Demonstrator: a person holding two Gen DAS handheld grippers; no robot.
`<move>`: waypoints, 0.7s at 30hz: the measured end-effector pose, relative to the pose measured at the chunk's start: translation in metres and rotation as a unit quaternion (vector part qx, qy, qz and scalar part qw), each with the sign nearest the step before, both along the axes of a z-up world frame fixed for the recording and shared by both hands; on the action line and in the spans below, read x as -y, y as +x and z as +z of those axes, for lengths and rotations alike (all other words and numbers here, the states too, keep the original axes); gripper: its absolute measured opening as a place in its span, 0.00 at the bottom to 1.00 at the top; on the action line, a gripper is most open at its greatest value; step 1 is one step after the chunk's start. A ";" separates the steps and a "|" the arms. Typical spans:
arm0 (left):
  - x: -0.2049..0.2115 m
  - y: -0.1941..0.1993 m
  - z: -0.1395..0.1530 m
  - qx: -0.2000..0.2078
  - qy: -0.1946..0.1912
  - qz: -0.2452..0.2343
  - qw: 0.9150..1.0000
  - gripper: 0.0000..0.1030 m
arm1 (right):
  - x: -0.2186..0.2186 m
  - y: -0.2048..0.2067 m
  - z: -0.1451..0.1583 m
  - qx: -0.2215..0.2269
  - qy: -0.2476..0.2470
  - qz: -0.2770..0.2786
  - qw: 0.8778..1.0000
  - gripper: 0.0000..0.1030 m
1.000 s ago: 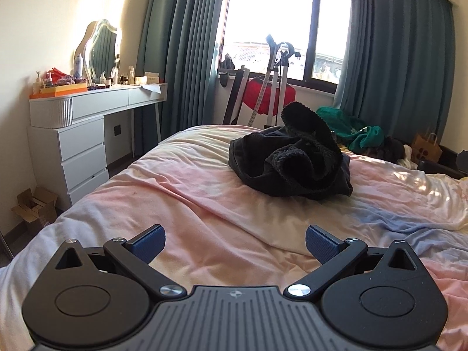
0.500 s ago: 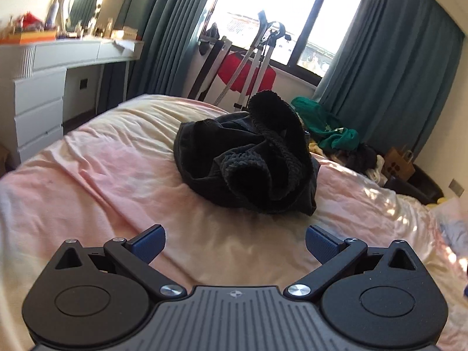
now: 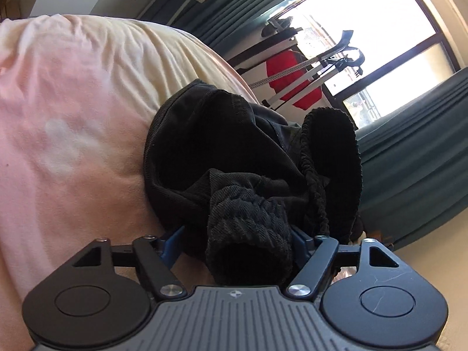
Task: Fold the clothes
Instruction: 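Grasp the knit ankle cuff of the black trousers with the left tool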
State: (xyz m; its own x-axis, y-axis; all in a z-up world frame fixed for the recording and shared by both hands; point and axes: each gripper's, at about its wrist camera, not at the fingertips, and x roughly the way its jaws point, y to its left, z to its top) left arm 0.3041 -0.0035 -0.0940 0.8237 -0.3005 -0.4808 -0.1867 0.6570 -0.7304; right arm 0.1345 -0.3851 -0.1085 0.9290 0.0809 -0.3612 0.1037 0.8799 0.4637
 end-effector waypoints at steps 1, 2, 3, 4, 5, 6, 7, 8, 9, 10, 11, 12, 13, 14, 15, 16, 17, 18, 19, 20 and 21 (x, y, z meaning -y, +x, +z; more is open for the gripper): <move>0.003 0.003 0.002 0.001 0.005 -0.002 1.000 0.45 | 0.000 0.003 -0.003 -0.002 0.001 0.001 1.000 1.00; 0.006 0.006 0.004 0.002 0.011 -0.004 1.000 0.40 | -0.001 0.005 -0.004 -0.004 -0.002 0.003 1.000 1.00; 0.008 0.007 0.009 0.003 0.022 -0.008 1.000 0.33 | -0.002 0.007 -0.006 -0.005 -0.005 0.004 1.000 1.00; 0.011 0.007 0.014 0.005 0.035 -0.015 0.999 0.23 | -0.004 0.008 -0.007 -0.004 -0.011 0.006 1.000 1.00; 0.013 0.006 0.020 0.007 0.052 -0.022 0.998 0.19 | -0.007 0.009 -0.007 -0.002 -0.017 0.007 1.000 1.00; 0.015 0.001 0.028 0.014 0.071 -0.026 0.997 0.18 | -0.009 0.010 -0.007 -0.001 -0.023 0.009 1.000 1.00; 0.016 -0.006 0.036 0.023 0.091 -0.029 0.995 0.16 | -0.012 0.011 -0.007 0.001 -0.029 0.010 1.000 1.00; 0.018 -0.015 0.045 0.036 0.115 -0.029 0.992 0.16 | -0.014 0.011 -0.006 0.003 -0.035 0.011 0.999 1.00; 0.019 -0.026 0.056 0.049 0.137 -0.031 0.989 0.16 | -0.017 0.010 -0.005 0.007 -0.041 0.013 0.999 1.00; 0.020 -0.036 0.066 0.062 0.157 -0.035 0.985 0.15 | -0.019 0.009 -0.004 0.011 -0.048 0.014 0.999 1.00; 0.019 -0.046 0.076 0.071 0.170 -0.038 0.982 0.15 | -0.020 0.007 -0.003 0.013 -0.053 0.015 0.998 1.00; 0.015 -0.058 0.085 0.075 0.175 -0.042 0.981 0.15 | -0.021 0.006 -0.002 0.016 -0.056 0.015 0.998 1.00; 0.010 -0.070 0.092 0.078 0.176 -0.047 0.980 0.15 | -0.022 0.004 0.000 0.020 -0.058 0.015 0.998 1.00; 0.003 -0.082 0.097 0.080 0.178 -0.052 0.979 0.15 | -0.023 0.002 0.002 0.024 -0.060 0.014 0.998 1.00; -0.004 -0.094 0.101 0.081 0.180 -0.058 0.979 0.15 | -0.024 0.000 0.004 0.027 -0.062 0.014 0.998 1.00; -0.011 -0.106 0.104 0.083 0.182 -0.064 0.978 0.15 | -0.024 -0.002 0.006 0.031 -0.064 0.013 0.997 1.00; -0.018 -0.118 0.108 0.084 0.185 -0.069 0.977 0.14 | -0.025 -0.004 0.008 0.035 -0.067 0.011 0.997 1.00; -0.025 -0.130 0.110 0.083 0.185 -0.075 0.976 0.14 | -0.026 -0.006 0.010 0.039 -0.068 0.010 0.997 1.00; -0.032 -0.143 0.111 0.082 0.185 -0.080 0.976 0.14 | -0.026 -0.008 0.012 0.041 -0.066 0.011 0.997 1.00; -0.041 -0.157 0.113 0.080 0.184 -0.085 0.976 0.14 | -0.026 -0.011 0.014 0.044 -0.062 0.011 0.997 1.00; -0.050 -0.171 0.114 0.078 0.186 -0.089 0.975 0.14 | -0.027 -0.013 0.016 0.045 -0.055 0.013 0.997 1.00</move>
State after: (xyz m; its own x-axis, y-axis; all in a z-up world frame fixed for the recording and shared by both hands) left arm 0.1328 0.0462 0.0204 0.8463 -0.2730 -0.4574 0.0479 0.8942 -0.4451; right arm 0.1211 -0.3583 -0.0928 0.9560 0.0702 -0.2848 0.0422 0.9280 0.3703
